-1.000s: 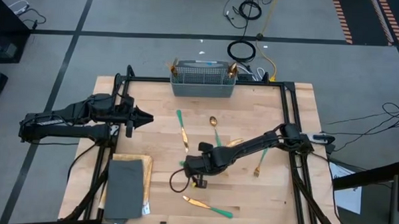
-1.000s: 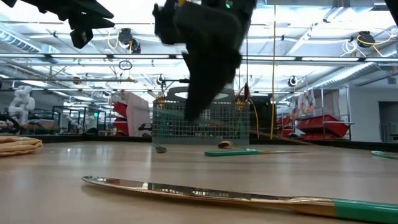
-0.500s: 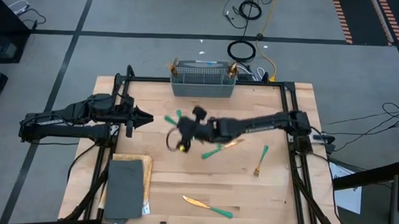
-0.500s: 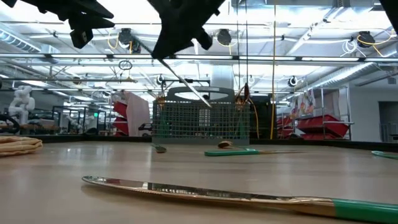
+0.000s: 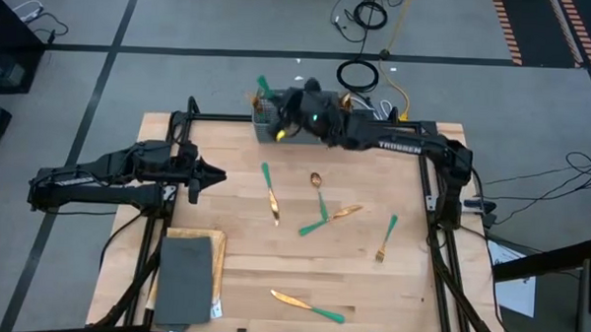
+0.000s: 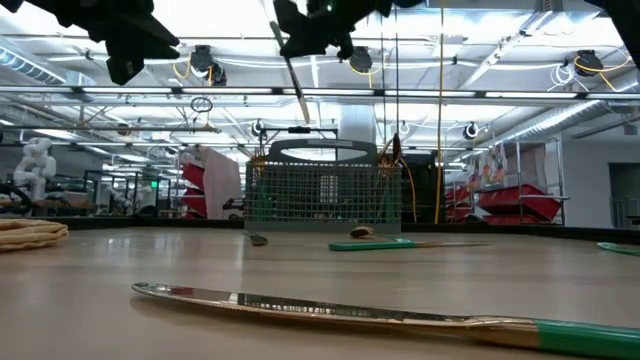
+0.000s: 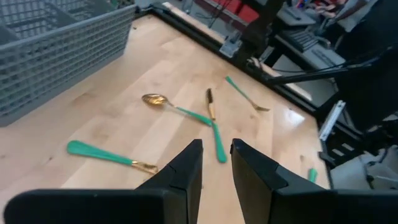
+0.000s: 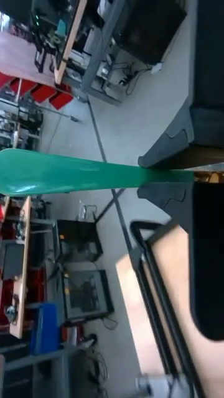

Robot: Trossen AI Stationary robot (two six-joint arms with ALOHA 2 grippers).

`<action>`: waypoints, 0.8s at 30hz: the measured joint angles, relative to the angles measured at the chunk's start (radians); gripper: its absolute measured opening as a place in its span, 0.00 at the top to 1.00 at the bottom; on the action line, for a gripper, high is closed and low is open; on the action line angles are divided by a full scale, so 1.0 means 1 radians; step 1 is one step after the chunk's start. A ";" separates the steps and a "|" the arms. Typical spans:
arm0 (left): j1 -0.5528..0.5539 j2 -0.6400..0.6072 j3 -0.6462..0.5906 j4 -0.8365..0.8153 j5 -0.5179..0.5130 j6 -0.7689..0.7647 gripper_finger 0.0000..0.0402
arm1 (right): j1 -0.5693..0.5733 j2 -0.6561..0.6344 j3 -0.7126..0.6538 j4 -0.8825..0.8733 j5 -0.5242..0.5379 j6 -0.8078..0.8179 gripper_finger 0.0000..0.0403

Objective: Sort silverware
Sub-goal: Put the green knife into the silverware basket

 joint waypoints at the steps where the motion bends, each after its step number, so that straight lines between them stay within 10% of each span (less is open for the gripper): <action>1: 0.000 0.000 0.000 -0.005 -0.004 0.007 0.78 | -0.019 0.005 0.000 0.015 -0.013 -0.010 1.00; 24: 0.000 0.000 0.000 -0.035 -0.120 0.053 0.78 | -0.181 0.285 -0.001 0.350 -0.089 0.074 1.00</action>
